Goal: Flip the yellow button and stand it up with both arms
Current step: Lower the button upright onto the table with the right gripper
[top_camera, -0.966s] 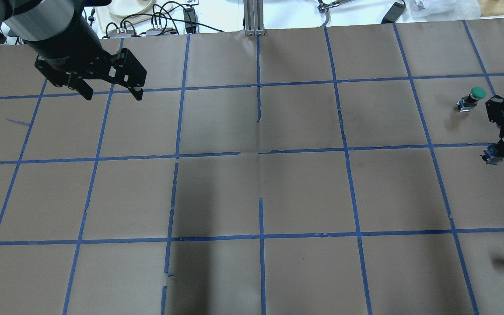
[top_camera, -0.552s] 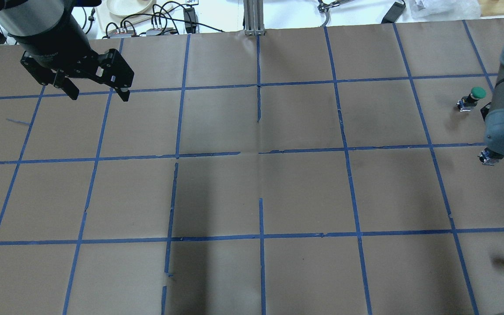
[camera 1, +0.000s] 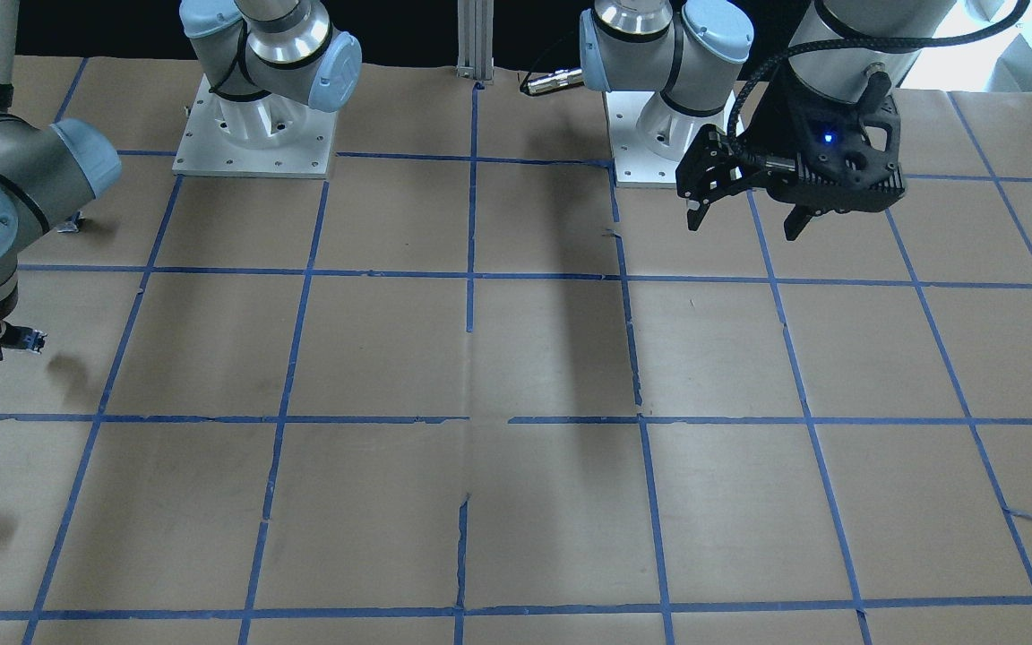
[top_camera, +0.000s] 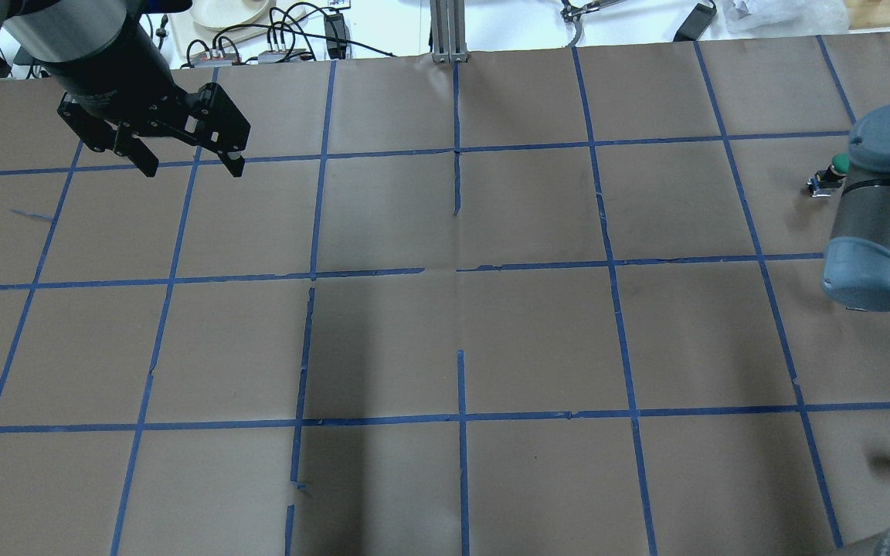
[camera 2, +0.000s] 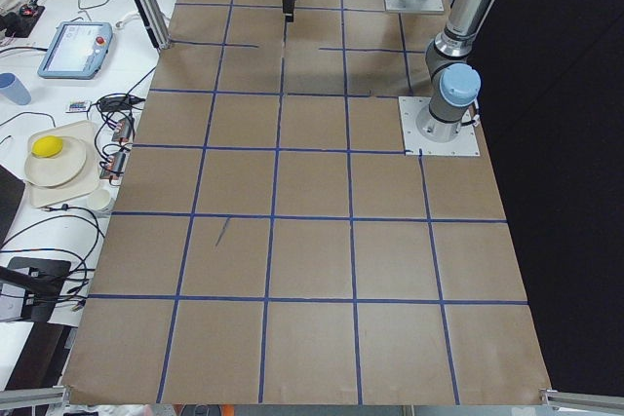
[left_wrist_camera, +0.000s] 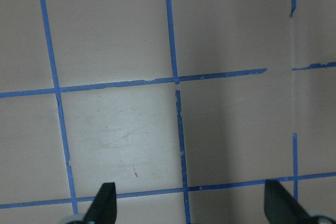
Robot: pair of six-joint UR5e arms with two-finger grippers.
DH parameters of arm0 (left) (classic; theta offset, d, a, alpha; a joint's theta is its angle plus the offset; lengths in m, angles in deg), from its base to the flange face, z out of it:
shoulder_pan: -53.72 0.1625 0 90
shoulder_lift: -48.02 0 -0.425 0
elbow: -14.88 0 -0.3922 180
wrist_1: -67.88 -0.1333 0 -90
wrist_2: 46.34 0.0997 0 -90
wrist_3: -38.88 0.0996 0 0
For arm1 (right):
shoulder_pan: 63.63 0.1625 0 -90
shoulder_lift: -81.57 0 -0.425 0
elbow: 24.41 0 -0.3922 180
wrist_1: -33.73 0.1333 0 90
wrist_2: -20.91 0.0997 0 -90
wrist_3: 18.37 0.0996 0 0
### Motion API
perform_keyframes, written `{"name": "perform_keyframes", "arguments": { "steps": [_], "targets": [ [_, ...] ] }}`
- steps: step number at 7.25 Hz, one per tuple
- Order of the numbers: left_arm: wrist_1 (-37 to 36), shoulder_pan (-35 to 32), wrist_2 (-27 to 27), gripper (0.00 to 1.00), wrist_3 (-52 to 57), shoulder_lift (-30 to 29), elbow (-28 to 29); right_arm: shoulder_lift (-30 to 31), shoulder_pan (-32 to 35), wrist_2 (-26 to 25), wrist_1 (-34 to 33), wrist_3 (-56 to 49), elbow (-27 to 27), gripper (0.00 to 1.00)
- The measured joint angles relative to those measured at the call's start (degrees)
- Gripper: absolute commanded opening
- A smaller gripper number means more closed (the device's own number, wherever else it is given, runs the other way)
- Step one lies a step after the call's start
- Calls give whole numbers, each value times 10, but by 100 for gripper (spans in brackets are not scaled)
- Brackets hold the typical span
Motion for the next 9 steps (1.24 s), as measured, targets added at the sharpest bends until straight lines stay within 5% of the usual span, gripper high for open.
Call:
{"name": "perform_keyframes", "arguments": {
  "steps": [5, 7, 8, 9],
  "targets": [
    [4, -2, 7, 99, 1, -2, 1, -33, 0, -49, -43, -4, -3, 35],
    [3, -3, 8, 99, 1, 0, 1, -35, 1, -47, -43, -3, -3, 65],
    [1, -3, 8, 99, 1, 0, 0, -35, 1, -47, -42, -3, -5, 71],
    [1, -4, 8, 99, 1, 1, 0, -34, 0, -47, -42, -4, -10, 96]
  ]
}}
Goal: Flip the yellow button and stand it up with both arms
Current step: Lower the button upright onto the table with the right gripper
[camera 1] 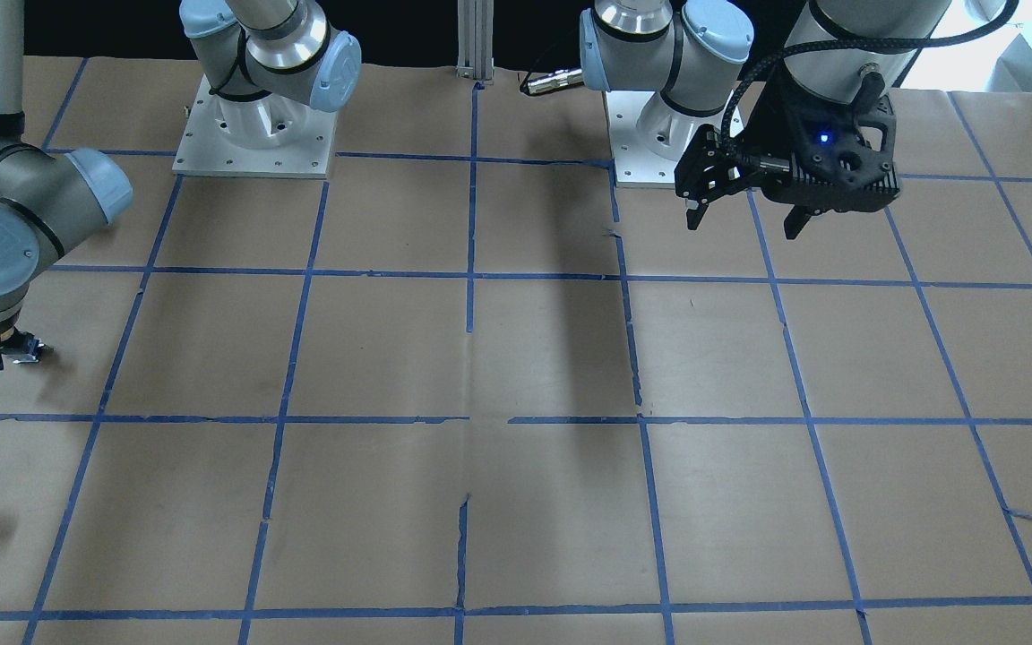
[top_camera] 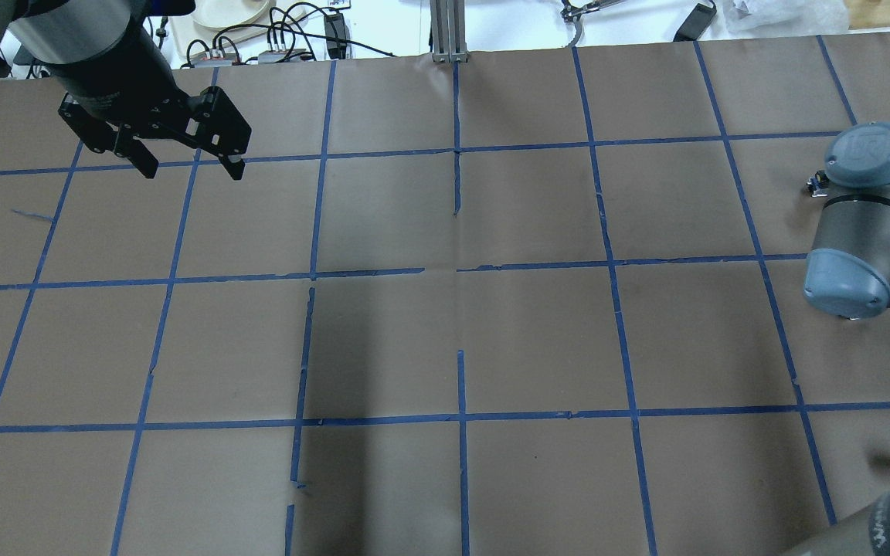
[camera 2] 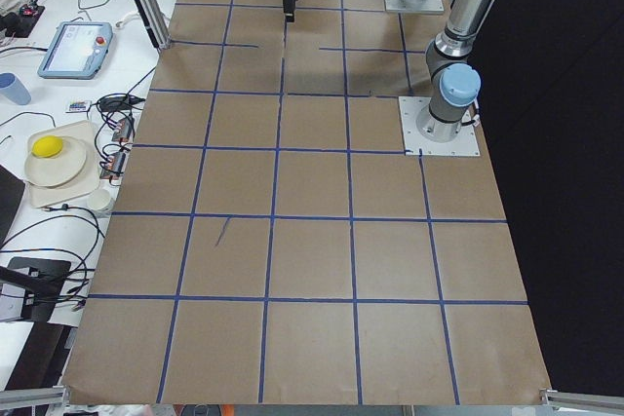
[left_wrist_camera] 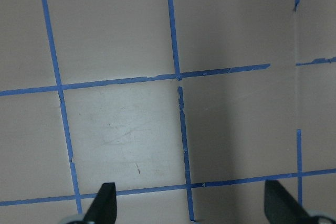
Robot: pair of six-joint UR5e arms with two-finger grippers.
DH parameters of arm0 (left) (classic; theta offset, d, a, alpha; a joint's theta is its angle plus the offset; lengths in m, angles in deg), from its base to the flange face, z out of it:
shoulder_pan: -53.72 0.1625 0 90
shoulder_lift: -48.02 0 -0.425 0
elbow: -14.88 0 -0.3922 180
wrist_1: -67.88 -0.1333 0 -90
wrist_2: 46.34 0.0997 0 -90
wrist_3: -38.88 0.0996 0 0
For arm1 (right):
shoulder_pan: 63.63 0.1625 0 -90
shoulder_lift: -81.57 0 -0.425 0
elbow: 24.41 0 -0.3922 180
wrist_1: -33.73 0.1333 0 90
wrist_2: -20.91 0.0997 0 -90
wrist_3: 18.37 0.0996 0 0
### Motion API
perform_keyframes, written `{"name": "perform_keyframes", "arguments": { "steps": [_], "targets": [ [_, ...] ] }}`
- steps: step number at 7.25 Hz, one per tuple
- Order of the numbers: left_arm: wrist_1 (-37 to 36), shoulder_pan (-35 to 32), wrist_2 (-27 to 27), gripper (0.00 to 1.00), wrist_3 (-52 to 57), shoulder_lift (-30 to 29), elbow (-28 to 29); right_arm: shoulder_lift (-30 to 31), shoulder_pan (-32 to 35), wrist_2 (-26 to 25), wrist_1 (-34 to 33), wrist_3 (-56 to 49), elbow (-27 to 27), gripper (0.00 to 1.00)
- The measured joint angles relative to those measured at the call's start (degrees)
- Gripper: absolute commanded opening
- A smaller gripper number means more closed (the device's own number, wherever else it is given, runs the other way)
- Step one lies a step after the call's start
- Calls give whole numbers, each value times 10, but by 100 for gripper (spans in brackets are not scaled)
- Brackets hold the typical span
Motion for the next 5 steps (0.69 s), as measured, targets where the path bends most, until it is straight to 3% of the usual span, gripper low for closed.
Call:
{"name": "perform_keyframes", "arguments": {
  "steps": [2, 4, 5],
  "targets": [
    [0, 0, 0, 99, 0, 1, -1, 18, 0, 8, 1, -9, -16, 100],
    [0, -1, 0, 100, 0, 7, -6, 68, 0, 66, 20, -60, -11, 100],
    [2, -2, -1, 100, 0, 12, -8, 87, 1, 84, 63, -89, 5, 100]
  ]
}}
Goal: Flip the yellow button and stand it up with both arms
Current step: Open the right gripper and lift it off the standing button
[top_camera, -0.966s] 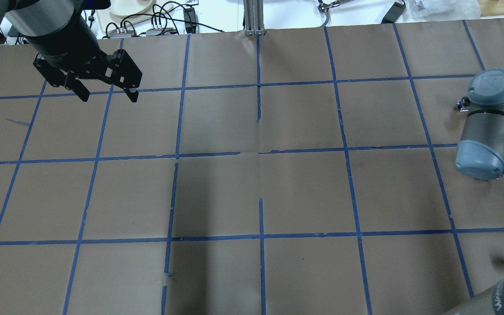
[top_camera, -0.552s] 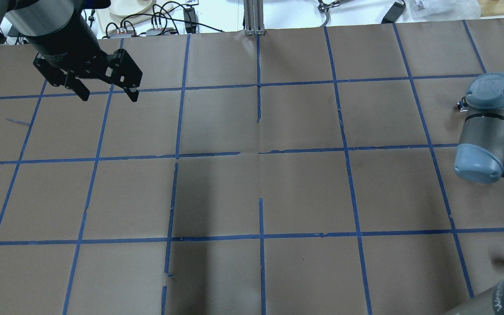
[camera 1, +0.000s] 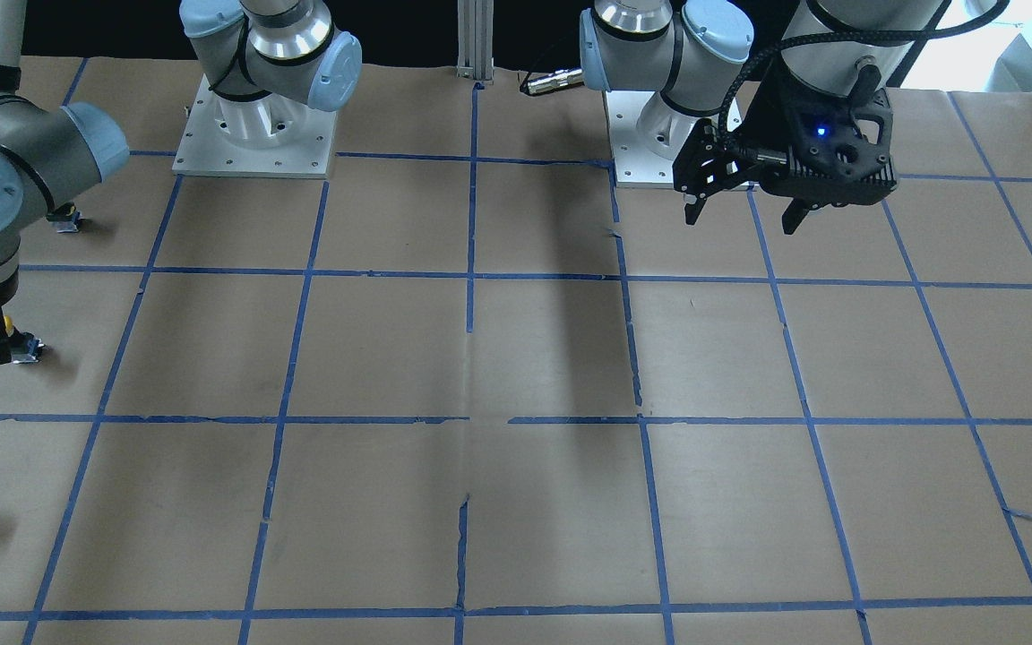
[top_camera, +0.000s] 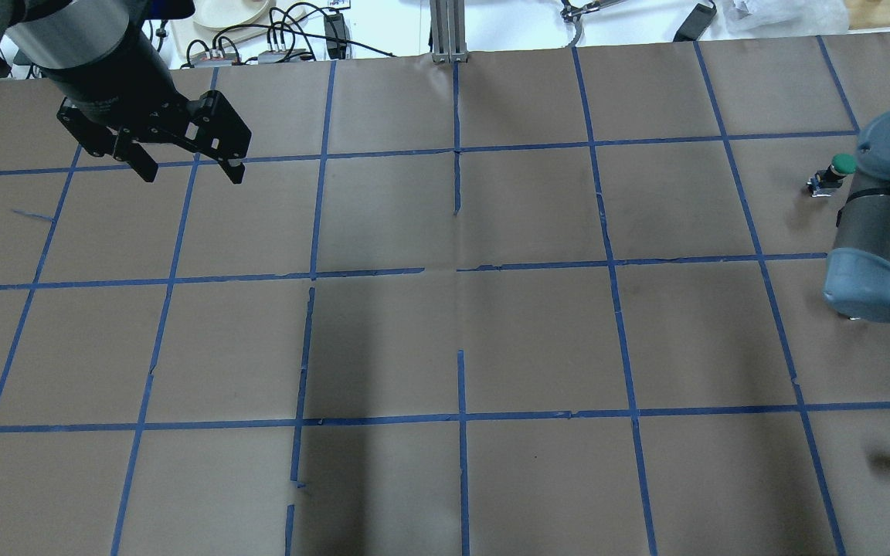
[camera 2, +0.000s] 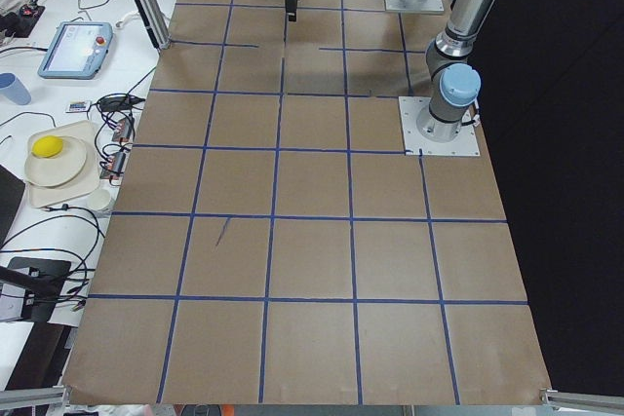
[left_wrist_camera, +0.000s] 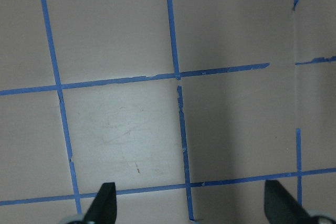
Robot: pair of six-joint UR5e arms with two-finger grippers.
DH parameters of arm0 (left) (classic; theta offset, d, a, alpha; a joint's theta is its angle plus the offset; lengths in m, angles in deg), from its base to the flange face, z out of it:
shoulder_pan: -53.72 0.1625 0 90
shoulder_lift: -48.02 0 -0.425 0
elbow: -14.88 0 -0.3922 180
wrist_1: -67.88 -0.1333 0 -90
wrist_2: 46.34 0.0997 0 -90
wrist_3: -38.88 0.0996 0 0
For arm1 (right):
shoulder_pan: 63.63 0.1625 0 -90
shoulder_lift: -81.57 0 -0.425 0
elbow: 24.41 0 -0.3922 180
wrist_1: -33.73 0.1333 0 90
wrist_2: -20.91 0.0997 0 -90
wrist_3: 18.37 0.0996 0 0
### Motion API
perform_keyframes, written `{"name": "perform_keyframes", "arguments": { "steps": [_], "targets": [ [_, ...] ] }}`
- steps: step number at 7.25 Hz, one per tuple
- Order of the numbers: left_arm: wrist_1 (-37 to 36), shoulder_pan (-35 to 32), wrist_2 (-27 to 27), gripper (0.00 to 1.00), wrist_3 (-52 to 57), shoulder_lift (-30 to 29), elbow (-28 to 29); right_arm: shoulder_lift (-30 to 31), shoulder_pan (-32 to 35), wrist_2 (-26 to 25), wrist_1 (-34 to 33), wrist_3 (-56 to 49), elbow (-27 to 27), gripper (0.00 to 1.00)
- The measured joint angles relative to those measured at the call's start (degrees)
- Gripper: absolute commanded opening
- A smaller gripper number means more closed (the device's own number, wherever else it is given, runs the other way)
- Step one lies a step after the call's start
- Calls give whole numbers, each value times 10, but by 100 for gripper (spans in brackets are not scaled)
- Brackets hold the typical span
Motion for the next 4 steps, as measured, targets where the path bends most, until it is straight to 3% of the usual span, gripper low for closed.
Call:
{"name": "perform_keyframes", "arguments": {
  "steps": [2, 4],
  "targets": [
    [3, -1, -3, 100, -2, 6, -3, 18, 5, 52, 160, -29, 77, 100],
    [0, -1, -6, 100, -7, 0, -4, 41, 11, 157, 344, -94, 172, 100]
  ]
}}
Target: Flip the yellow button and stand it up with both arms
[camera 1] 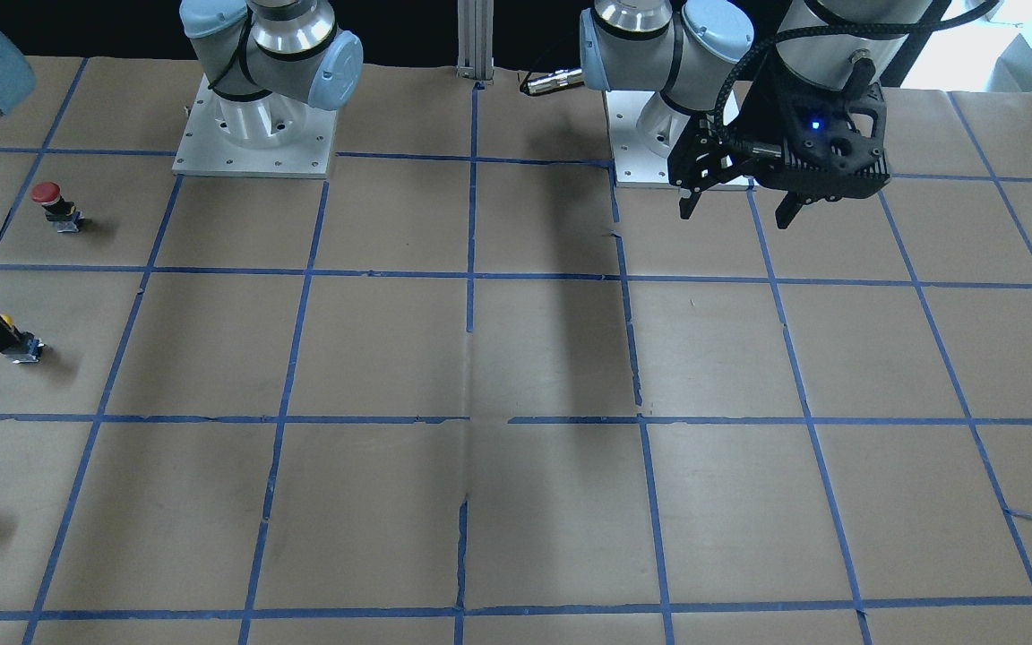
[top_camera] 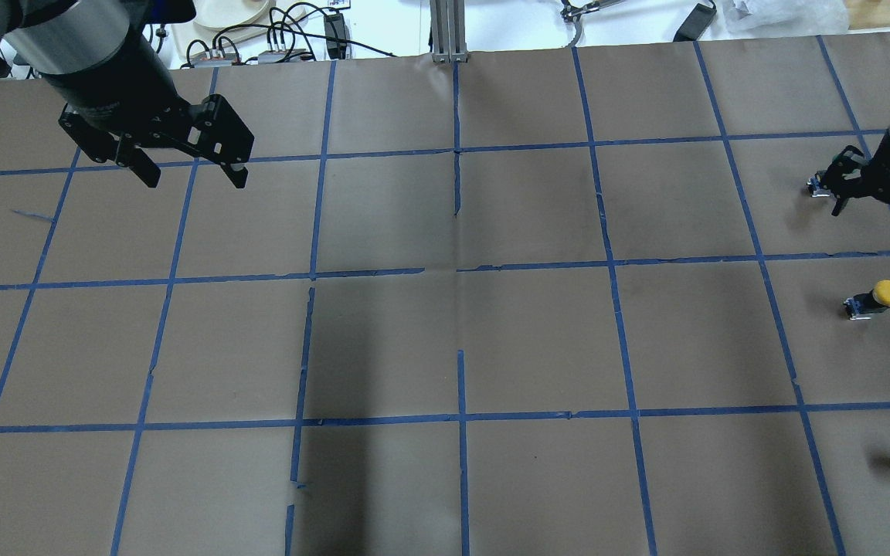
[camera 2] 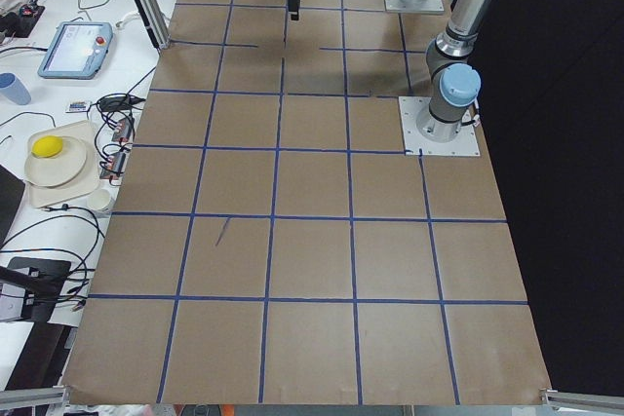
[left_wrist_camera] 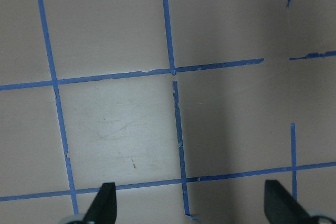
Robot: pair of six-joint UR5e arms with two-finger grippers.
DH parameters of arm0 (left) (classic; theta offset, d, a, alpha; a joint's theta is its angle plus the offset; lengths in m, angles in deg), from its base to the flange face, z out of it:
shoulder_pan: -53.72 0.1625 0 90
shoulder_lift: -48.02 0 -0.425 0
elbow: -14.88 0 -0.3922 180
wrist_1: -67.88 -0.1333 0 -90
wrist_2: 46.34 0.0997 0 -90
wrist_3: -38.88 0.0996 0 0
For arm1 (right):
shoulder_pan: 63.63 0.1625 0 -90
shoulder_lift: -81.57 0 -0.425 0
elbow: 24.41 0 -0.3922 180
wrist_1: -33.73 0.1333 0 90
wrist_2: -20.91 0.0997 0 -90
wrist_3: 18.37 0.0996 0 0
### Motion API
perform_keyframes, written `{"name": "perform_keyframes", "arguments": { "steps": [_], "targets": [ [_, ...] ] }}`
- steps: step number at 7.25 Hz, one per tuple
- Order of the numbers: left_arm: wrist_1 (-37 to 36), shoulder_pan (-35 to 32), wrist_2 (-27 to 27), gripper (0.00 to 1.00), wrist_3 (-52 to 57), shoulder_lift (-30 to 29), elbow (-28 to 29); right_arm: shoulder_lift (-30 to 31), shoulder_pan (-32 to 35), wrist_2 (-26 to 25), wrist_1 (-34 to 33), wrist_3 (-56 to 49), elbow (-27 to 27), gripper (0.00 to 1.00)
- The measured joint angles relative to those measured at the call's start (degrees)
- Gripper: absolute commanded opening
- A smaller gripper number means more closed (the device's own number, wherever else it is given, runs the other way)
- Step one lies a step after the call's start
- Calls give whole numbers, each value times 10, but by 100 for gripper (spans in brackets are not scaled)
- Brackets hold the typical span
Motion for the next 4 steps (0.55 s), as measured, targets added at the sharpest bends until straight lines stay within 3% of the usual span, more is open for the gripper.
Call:
{"name": "perform_keyframes", "arguments": {
  "steps": [2, 4],
  "targets": [
    [1, -1, 0, 100, -2, -1, -1, 49, 48, 77, 121, -73, 53, 100],
    [1, -1, 1, 100, -3, 0, -1, 81, 143, 104, 145, -124, 63, 100]
  ]
}}
